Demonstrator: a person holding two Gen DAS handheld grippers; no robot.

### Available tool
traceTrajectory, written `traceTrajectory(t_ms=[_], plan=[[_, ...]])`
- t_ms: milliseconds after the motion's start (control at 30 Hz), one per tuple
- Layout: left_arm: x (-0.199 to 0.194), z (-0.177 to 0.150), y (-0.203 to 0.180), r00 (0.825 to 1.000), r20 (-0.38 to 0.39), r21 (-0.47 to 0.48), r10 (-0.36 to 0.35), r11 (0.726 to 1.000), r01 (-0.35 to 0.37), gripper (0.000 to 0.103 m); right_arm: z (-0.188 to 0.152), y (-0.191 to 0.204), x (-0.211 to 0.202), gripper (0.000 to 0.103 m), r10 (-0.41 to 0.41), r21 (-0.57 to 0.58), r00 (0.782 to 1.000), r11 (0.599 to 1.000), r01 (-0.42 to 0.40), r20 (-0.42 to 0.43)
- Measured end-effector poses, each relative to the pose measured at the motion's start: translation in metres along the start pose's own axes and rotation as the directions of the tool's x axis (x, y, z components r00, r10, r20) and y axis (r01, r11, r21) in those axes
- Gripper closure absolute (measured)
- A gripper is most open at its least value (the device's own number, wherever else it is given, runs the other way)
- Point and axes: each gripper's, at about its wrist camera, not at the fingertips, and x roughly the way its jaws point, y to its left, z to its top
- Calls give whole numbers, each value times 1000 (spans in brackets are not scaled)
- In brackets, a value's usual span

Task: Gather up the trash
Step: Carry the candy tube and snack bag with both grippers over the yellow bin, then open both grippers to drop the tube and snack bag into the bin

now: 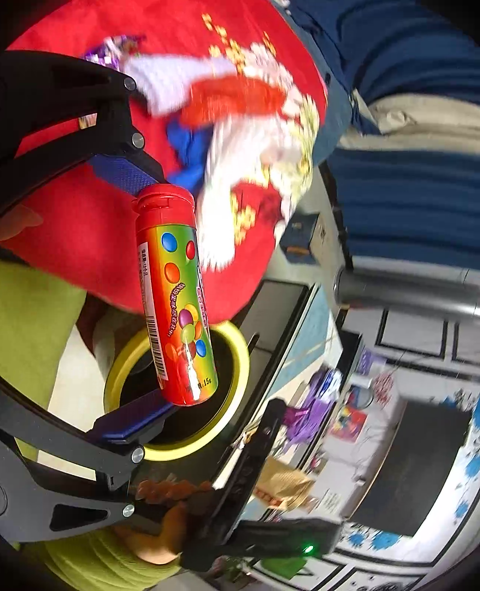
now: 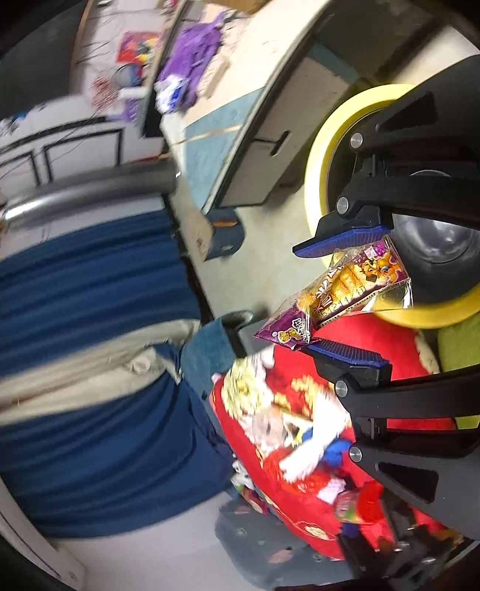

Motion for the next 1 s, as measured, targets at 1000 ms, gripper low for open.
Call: traceTrajectory(t_ms=[1000], plan=[[148,-20,-105,962,-222,195,-162,959,206,15,-30,-114,24,42,52,392,991,920,1,-125]])
